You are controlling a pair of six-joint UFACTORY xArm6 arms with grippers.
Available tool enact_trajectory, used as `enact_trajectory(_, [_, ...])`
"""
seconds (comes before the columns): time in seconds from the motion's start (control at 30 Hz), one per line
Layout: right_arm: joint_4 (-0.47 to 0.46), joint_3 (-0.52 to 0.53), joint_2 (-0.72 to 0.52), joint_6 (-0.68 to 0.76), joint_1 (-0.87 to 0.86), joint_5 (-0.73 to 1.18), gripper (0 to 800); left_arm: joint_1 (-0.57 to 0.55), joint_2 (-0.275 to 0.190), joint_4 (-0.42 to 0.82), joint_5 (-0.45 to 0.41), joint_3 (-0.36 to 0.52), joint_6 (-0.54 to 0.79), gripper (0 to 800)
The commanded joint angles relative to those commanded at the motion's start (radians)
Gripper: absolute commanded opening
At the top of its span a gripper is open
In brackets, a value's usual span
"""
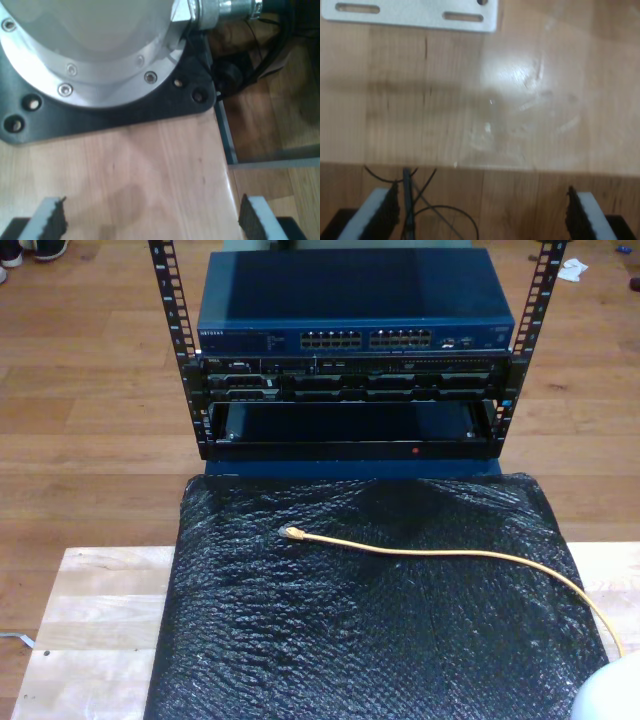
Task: Grab the cable and plug it in
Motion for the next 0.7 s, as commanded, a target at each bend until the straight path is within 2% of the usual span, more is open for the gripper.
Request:
enact_trajectory(0.37, [0.026,-0.161,0.002,0.170,0.041,0.201,796,-0.006,0.000,-0.003,0.092,-0.071,0.000,800])
enact_trajectory(0.7, [0.152,-0.298,0.003,0.345,0.114,0.362,796,-0.054,0.000,-0.072,0.236,-0.201,-0.002,800])
